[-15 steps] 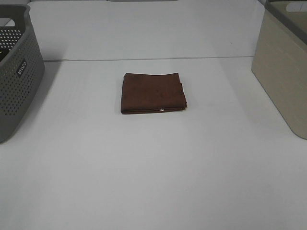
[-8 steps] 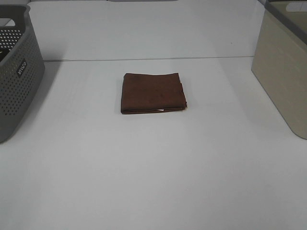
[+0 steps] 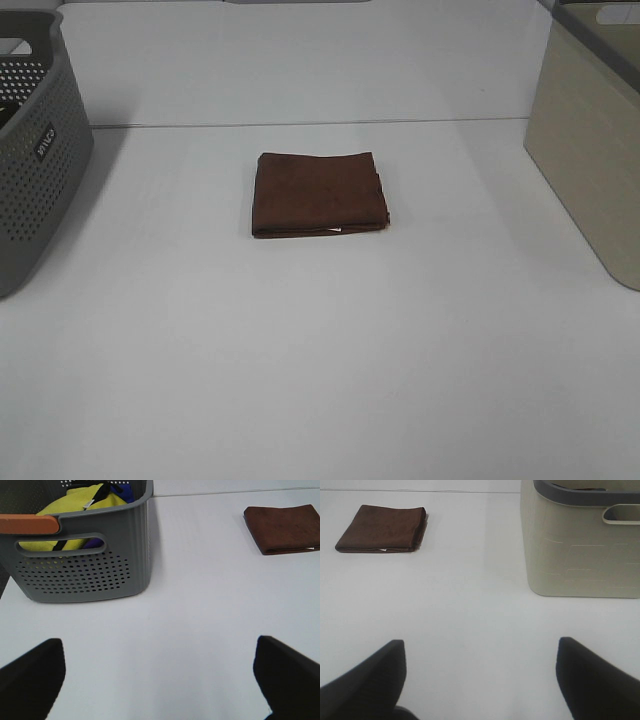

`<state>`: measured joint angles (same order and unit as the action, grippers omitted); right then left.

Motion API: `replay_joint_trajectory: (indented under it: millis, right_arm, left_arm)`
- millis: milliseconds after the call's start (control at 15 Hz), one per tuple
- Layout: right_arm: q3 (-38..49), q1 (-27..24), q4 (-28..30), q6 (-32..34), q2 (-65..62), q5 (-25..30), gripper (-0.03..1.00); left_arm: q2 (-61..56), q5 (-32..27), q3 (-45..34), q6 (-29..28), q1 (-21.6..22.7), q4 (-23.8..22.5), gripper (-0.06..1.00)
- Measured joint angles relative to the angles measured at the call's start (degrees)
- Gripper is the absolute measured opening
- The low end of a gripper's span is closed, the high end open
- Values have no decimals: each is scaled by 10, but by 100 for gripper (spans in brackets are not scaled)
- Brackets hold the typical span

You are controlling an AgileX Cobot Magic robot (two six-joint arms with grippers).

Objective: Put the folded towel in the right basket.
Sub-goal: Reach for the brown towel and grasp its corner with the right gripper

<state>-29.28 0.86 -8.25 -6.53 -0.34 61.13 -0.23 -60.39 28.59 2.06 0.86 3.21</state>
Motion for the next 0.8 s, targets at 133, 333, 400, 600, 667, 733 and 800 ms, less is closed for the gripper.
replay_joint_trajectory:
  millis: [133,333,400,600,667,733,800]
  right_arm:
    - [0,0,0,0,0,0,78]
    - [0,0,0,0,0,0,78]
    - [0,0,0,0,0,0,78]
    - [0,0,0,0,0,0,78]
    - [0,0,0,0,0,0,78]
    - [0,0,0,0,0,0,78]
    - [0,0,0,0,0,0,78]
  left_arm:
    - [0,0,0,0,0,0,97]
    - [0,0,0,0,0,0,97]
    - [0,0,0,0,0,0,97]
    - [0,0,0,0,0,0,97]
    - [0,0,0,0,0,0,97]
    - [0,0,0,0,0,0,97]
    - [0,0,0,0,0,0,97]
